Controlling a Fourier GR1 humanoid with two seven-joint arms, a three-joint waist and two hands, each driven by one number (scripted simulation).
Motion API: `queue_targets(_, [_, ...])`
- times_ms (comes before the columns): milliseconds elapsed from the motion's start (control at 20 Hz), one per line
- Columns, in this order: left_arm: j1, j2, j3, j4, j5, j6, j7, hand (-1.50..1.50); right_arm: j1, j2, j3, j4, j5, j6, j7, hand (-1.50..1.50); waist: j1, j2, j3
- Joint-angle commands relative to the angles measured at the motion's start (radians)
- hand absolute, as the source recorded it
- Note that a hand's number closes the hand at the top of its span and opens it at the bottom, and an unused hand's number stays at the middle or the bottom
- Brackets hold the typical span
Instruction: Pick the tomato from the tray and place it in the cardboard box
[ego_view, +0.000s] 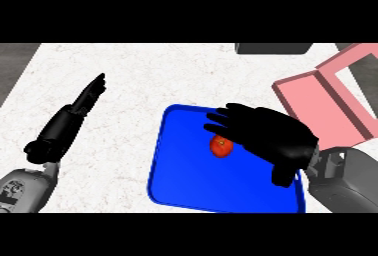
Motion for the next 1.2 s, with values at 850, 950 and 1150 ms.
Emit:
queue_targets(850, [-0.039, -0.08, 0.129, 0.072, -0.081, -0.13, -0.014, 0.0, 0.091, 0.344, 0.011, 0.112, 0.378, 0.095, 0.133, -1.5, 0.001, 0.005, 0.001])
queue_targets(950, [0.003, -0.11, 0.114, 0.063, -0.11, -0.112, -0.039, 0.0, 0.123, 0.275, 0.002, 0.102, 0.416, 0.094, 0.079, -1.5, 0.0, 0.004, 0.001])
queue_targets(1150, [0.036, -0.114, 0.127, -0.092, -0.106, -0.119, 0.088, 0.0, 0.119, 0.356, 0.003, 0.191, 0.495, 0.068, 0.081, -1.5, 0.006, 0.004, 0.001])
